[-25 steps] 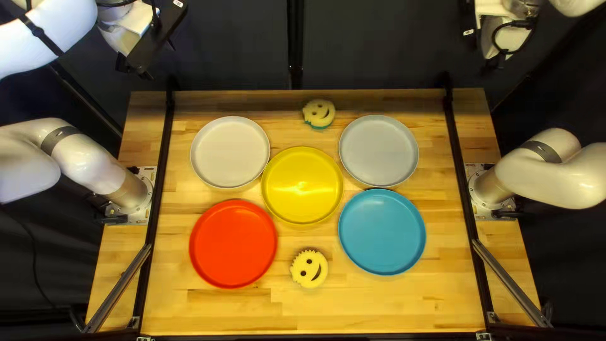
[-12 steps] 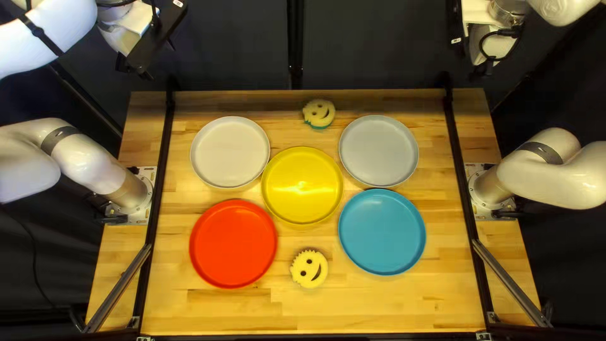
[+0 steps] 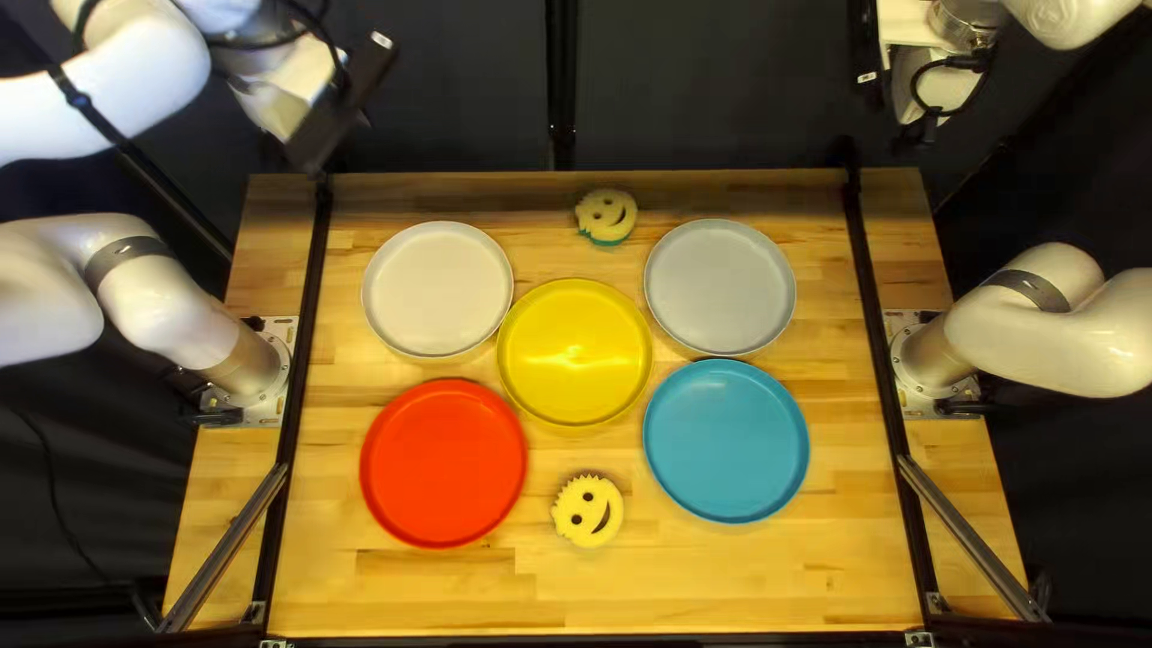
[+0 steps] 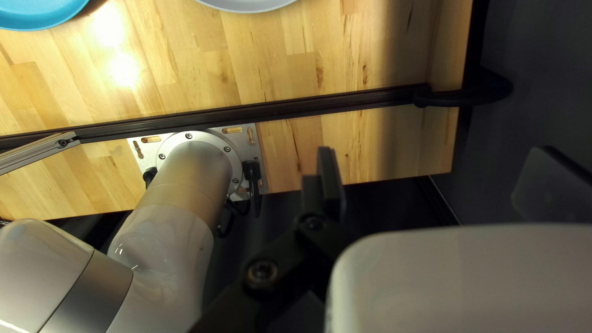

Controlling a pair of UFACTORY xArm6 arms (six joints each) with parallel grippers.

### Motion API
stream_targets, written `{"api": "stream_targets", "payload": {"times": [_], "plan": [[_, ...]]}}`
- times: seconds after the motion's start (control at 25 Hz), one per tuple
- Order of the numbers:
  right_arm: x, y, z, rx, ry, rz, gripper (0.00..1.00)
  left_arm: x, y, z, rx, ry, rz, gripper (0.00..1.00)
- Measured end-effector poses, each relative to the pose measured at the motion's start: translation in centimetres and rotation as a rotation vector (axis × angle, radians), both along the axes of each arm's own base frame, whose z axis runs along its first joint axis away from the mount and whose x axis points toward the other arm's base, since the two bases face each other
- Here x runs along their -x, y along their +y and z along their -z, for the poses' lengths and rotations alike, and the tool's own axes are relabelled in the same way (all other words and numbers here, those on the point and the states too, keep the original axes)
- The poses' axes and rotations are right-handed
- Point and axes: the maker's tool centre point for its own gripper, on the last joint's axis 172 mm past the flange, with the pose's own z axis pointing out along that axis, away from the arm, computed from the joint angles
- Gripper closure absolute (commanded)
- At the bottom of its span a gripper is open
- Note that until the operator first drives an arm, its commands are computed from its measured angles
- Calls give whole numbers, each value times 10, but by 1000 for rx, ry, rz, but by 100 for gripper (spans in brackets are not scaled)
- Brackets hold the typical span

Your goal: Pick up sponge and scrub the plate

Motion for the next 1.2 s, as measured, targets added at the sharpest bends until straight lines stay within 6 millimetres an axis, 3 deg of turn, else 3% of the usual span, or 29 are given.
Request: {"api": "stream_targets", "payload": {"times": [0.2, 0.28, 0.68, 0.84, 1.2], "plan": [[0, 0, 0, 0, 0, 0, 0, -70, -66, 30, 57, -69, 55, 0], [0, 0, 0, 0, 0, 0, 0, -85, -90, 42, 90, -83, 77, 0], [0, 0, 0, 0, 0, 0, 0, -95, -104, 55, 106, -82, 84, 0], [0, 0, 0, 0, 0, 0, 0, -118, -140, 78, 104, -66, 101, 0], [0, 0, 0, 0, 0, 0, 0, -153, -221, 99, 105, -113, 159, 0]]}}
